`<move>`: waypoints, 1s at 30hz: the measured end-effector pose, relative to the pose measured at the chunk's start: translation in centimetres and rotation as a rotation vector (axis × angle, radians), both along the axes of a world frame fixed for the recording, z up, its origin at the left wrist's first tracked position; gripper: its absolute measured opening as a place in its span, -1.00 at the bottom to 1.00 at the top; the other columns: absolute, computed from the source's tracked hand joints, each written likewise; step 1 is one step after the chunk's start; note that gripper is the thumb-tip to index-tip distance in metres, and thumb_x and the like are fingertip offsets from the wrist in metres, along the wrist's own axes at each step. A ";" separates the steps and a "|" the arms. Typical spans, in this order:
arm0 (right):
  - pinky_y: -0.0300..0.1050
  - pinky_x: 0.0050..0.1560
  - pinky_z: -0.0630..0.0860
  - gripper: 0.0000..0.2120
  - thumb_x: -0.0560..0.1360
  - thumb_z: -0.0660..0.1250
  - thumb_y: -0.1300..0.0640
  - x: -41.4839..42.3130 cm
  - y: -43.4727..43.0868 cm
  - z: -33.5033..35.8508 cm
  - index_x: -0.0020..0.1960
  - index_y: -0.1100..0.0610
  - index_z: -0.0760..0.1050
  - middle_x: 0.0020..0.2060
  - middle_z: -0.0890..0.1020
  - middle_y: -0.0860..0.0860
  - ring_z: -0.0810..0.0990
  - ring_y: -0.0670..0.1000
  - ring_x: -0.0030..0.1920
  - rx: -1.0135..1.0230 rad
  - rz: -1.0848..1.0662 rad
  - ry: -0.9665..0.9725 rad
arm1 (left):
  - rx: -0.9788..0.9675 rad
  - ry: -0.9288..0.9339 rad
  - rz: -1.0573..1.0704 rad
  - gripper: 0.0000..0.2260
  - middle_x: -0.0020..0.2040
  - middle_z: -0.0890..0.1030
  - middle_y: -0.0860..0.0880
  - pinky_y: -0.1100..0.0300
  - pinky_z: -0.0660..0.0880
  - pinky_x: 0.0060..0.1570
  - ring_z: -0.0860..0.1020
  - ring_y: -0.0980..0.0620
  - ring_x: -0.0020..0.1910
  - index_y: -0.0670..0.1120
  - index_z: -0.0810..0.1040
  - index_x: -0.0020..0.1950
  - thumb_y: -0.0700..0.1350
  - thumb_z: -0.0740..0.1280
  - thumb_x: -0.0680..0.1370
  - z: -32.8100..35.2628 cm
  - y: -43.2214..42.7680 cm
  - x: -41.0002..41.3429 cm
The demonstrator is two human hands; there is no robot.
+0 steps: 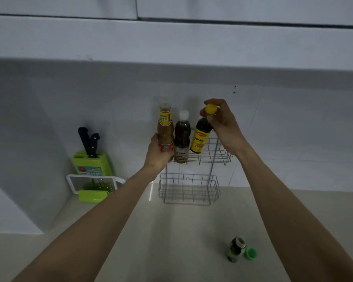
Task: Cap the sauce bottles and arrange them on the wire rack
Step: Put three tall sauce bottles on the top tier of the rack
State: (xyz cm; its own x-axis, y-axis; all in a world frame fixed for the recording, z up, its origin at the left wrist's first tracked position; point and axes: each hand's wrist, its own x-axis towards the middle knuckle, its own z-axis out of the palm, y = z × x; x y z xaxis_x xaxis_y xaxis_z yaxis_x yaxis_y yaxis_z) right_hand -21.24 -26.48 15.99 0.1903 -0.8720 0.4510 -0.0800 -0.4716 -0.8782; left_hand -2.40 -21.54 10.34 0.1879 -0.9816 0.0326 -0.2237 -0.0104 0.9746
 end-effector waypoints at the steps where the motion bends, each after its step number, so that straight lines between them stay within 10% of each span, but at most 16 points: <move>1: -0.14 0.10 0.55 -0.69 0.56 0.17 0.40 0.2 -0.5 -0.3 0.26 0.18 0.37 0.05 0.58 0.15 0.60 -0.08 0.06 0.030 0.018 0.031 | -0.001 0.007 -0.004 -0.39 0.03 0.47 0.03 0.34 0.46 -0.20 0.52 -0.01 0.00 -0.09 0.17 0.47 -0.32 0.35 0.49 -0.2 -0.1 0.0; 16: -0.03 0.15 0.53 -0.53 0.48 0.41 0.24 -0.2 -2.9 -5.3 0.35 0.07 0.38 0.19 0.53 0.00 0.50 0.01 0.22 0.320 0.067 0.297 | -0.025 -0.002 -0.045 -0.27 0.20 0.43 0.08 0.01 0.45 0.24 0.47 0.01 0.15 0.03 0.09 0.50 -0.25 0.42 0.47 -2.0 -0.8 0.4; 30: 0.17 0.28 0.47 -0.31 0.37 0.51 0.06 0.9 -1.3 -8.4 0.39 0.08 0.26 0.22 0.57 0.02 0.54 0.05 0.24 0.349 -0.034 0.383 | -0.024 -0.129 -0.108 -0.13 0.33 0.43 -0.01 0.16 0.34 0.10 0.45 0.00 0.23 0.05 -0.17 0.56 -0.29 0.37 0.49 -2.0 0.1 1.3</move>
